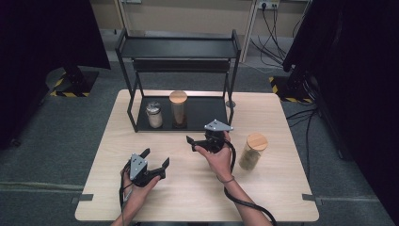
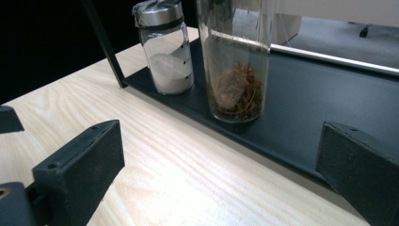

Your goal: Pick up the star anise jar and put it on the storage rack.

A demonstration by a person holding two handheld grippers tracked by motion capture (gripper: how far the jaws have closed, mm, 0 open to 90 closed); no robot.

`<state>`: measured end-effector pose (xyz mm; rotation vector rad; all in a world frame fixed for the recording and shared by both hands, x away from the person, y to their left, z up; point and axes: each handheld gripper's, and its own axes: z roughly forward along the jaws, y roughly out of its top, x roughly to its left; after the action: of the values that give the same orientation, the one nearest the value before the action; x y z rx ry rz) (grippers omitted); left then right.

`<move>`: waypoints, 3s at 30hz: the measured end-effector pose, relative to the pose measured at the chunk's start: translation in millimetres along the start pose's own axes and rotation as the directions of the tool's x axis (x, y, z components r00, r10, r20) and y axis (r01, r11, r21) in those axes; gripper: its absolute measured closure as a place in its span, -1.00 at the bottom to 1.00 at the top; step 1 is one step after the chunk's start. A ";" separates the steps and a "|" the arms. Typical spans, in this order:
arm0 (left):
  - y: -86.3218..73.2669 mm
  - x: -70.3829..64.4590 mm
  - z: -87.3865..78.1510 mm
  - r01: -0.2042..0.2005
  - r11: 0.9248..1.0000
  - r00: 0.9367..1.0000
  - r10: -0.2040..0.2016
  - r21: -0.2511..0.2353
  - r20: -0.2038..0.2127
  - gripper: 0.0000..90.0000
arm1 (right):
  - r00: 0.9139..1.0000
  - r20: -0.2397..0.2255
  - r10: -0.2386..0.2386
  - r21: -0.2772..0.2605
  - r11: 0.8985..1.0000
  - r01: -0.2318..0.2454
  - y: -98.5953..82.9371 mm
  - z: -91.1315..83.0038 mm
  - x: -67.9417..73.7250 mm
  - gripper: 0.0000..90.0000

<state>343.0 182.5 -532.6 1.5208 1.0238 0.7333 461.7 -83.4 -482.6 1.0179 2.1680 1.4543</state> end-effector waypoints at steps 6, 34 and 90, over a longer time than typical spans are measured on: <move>0.0 -0.1 0.0 -0.001 1.000 1.000 0.001 0.000 -0.001 -0.75 | 1.000 -0.004 0.006 -0.002 1.000 -0.006 -4.4 -5.7 0.0 -0.96; -0.1 -0.3 -0.1 -0.002 1.000 1.000 0.002 -0.001 -0.002 -0.75 | 1.000 -0.021 0.006 0.020 1.000 -0.005 -24.7 -25.2 3.1 -0.96; -0.1 -0.2 -0.1 0.001 1.000 1.000 -0.001 -0.002 -0.006 -0.76 | 1.000 -0.019 -0.010 0.057 0.998 0.011 -56.2 -73.0 13.7 -0.96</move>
<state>342.8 182.4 -532.6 1.5176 1.0281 0.7383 385.8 -134.1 -501.2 1.0144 2.2365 1.4097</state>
